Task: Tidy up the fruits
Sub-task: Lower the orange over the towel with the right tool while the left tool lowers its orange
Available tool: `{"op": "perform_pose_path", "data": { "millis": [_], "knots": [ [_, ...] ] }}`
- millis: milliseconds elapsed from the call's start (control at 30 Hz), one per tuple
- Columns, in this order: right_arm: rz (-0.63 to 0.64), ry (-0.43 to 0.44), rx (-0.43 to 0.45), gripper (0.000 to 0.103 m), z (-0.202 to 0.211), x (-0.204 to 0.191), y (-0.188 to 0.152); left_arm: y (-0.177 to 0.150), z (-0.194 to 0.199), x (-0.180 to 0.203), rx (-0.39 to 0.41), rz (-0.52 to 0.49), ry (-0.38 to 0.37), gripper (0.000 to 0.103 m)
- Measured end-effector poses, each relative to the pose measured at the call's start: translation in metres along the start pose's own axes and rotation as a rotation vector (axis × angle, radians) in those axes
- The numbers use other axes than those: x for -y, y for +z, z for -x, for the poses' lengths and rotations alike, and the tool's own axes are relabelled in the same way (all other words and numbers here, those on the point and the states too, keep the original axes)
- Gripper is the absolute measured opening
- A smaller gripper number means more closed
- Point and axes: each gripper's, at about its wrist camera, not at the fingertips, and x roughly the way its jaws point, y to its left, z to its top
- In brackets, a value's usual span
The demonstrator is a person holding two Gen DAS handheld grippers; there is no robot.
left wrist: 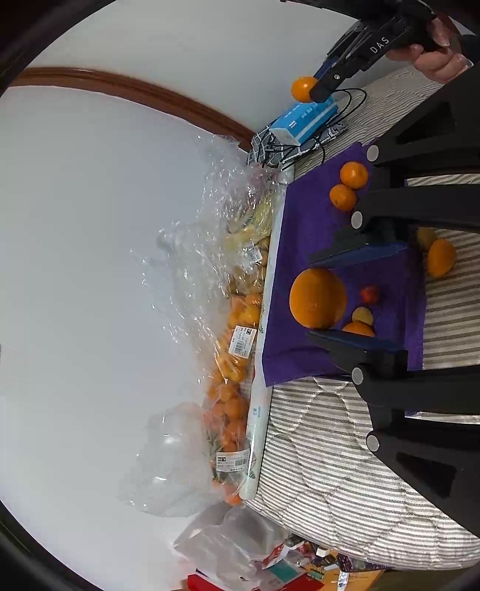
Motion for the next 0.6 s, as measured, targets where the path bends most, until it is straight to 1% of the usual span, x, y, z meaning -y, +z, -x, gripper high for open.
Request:
{"op": "perform_pose_path", "data": {
  "millis": [133,367,600],
  "knots": [
    [-0.005,-0.003,-0.016,0.034,-0.015,0.005,-0.001,0.002,-0.012,-0.007,-0.006,0.021,-0.002,0.032],
    [-0.031,-0.005,-0.056,0.034,-0.048,0.017,-0.005,0.002,-0.041,-0.021,-0.049,0.060,0.007,0.032],
    [-0.036,-0.013,-0.090,0.034,-0.083,0.027,-0.010,0.002,-0.068,-0.022,-0.085,0.055,0.012,0.032]
  ]
}}
